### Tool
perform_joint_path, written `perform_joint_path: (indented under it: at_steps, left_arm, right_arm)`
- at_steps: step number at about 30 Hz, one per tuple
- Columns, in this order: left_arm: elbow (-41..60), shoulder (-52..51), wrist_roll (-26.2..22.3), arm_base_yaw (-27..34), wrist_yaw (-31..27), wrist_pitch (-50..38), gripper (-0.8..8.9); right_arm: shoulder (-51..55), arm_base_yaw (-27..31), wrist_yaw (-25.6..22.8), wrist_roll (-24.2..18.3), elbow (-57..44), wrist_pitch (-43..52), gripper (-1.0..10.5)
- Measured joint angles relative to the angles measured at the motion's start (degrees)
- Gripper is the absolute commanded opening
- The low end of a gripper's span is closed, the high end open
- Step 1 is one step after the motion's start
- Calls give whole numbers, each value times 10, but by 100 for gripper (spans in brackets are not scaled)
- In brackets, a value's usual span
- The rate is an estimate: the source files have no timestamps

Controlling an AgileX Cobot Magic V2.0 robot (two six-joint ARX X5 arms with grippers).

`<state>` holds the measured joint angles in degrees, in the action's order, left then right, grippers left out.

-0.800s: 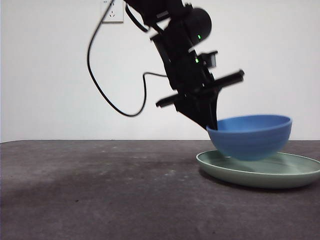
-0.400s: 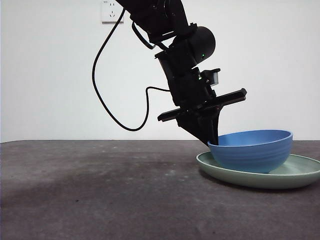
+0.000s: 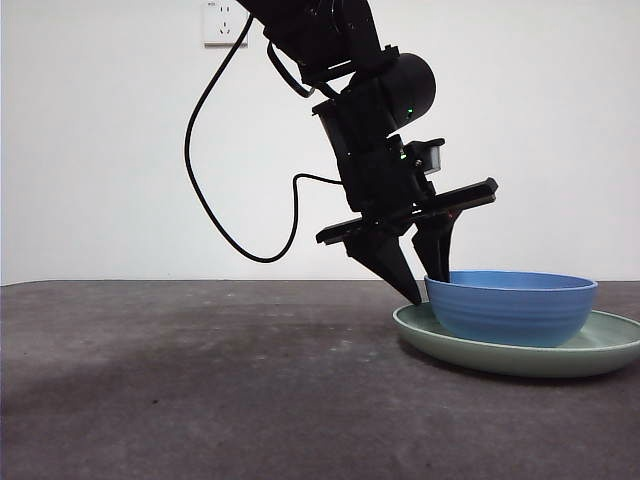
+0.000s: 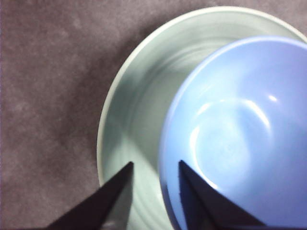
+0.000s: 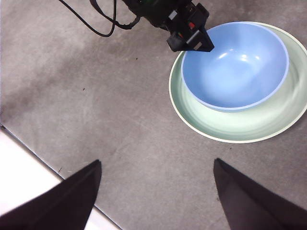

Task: Pick up the blue bowl, put it on the green plate, put it on desk

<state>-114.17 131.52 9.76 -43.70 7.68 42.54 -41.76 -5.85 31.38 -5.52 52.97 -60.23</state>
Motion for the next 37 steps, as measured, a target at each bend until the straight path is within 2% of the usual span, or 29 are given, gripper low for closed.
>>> perform_joint_path:
  at_steps: [15,23,27,37]
  left_arm:
    - [-74,-18,-5,10,0,78,191]
    - [-75,-159,-13,45,0,81,198]
    - [-76,-226,-18,62,0,89,252]
    - [-76,-352,-61,88,0,194,252]
  right_arm:
    - [0,0,0,0,0,0,376]
    - [0,0,0,0,0,0,376]
    - [0,0,0,0,0,0,376]
    - [0,0,0,0,0,1,376]
